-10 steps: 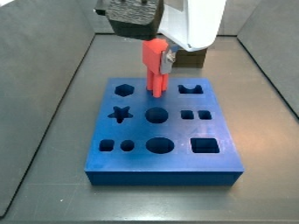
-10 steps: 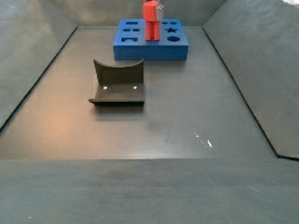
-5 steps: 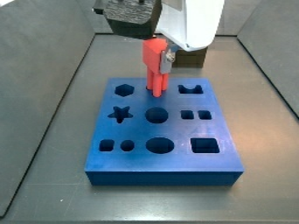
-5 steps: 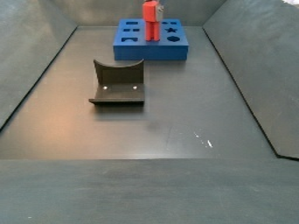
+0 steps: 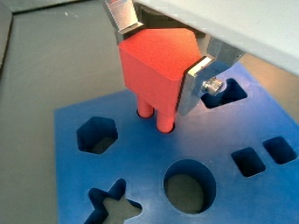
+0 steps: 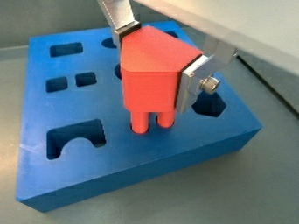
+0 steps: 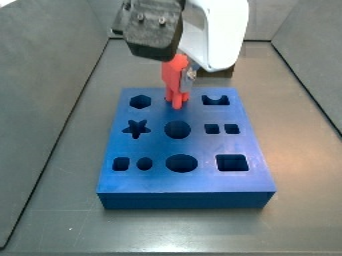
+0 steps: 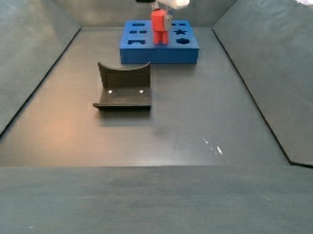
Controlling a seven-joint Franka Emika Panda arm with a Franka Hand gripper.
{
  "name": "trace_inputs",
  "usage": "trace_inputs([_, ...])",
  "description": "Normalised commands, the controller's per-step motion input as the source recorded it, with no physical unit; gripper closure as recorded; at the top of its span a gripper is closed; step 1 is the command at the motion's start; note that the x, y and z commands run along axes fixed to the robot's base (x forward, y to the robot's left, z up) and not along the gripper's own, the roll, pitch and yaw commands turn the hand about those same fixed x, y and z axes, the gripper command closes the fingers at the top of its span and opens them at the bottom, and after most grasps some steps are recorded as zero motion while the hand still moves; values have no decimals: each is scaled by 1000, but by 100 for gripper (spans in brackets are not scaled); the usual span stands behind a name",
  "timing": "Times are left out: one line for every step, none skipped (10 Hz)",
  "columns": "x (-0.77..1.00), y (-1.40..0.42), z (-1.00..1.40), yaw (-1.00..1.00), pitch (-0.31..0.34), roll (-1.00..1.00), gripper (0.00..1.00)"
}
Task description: Insert the 3 prong object.
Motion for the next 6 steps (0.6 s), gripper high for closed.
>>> trace_inputs([0,0,-331,0,-20,-41,100])
trace_inputs([0,0,-320,0,-34,-57,100])
trace_inputs([0,0,-294,0,-51,-49,100])
trace_inputs([0,0,-286,0,-53,-41,100])
trace_inputs([0,0,-314,0,-63,-59,100])
trace_inputs([0,0,-334,0,-77,-64,100])
